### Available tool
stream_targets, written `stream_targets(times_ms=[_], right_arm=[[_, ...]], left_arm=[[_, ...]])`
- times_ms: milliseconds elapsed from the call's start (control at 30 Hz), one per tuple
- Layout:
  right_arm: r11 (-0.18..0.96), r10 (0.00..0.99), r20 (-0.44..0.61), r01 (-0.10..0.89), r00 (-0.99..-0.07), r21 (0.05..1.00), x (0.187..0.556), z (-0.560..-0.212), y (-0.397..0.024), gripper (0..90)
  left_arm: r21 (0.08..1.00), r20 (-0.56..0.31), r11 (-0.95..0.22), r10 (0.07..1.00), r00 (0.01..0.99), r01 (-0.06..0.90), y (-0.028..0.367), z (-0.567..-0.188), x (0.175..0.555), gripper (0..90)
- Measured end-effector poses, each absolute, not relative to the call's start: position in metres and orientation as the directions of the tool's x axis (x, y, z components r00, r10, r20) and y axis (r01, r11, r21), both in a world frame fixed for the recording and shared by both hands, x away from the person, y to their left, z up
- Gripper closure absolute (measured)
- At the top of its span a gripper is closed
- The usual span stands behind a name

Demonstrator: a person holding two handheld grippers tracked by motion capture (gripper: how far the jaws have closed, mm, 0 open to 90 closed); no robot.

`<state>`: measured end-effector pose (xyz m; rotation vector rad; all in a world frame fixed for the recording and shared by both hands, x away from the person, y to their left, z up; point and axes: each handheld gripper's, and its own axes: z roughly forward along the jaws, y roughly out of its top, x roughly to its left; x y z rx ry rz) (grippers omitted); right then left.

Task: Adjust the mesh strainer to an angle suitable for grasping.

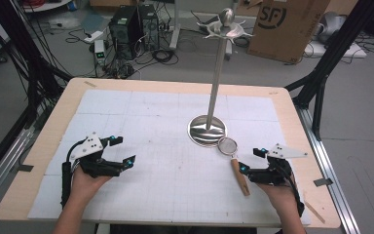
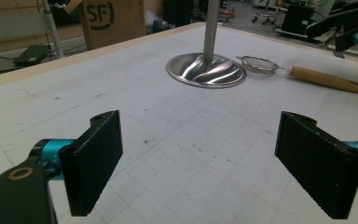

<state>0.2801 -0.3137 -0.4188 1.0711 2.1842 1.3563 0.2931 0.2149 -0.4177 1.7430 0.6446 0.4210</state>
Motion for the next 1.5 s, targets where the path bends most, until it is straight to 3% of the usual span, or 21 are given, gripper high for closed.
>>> stream_targets(times_ms=[700,733,933,1500], right_arm=[[0.329,0.769,0.030,0.435,-0.639,0.838,0.280,-0.429,-0.298,18.6],[0.350,0.763,0.018,0.437,-0.646,0.828,0.279,-0.430,-0.296,24.9],[0.392,0.753,0.005,0.455,-0.658,0.800,0.279,-0.435,-0.289,37.1],[0.447,0.741,-0.003,0.489,-0.672,0.749,0.281,-0.447,-0.284,51.0]], left_arm=[[0.960,-0.049,-0.192,0.597,0.801,0.202,0.210,-0.420,0.292,15.7],[0.960,-0.050,-0.194,0.597,0.801,0.204,0.210,-0.420,0.292,15.7],[0.958,-0.051,-0.197,0.596,0.801,0.207,0.210,-0.420,0.293,15.7],[0.955,-0.052,-0.204,0.593,0.803,0.213,0.208,-0.421,0.293,15.7]])
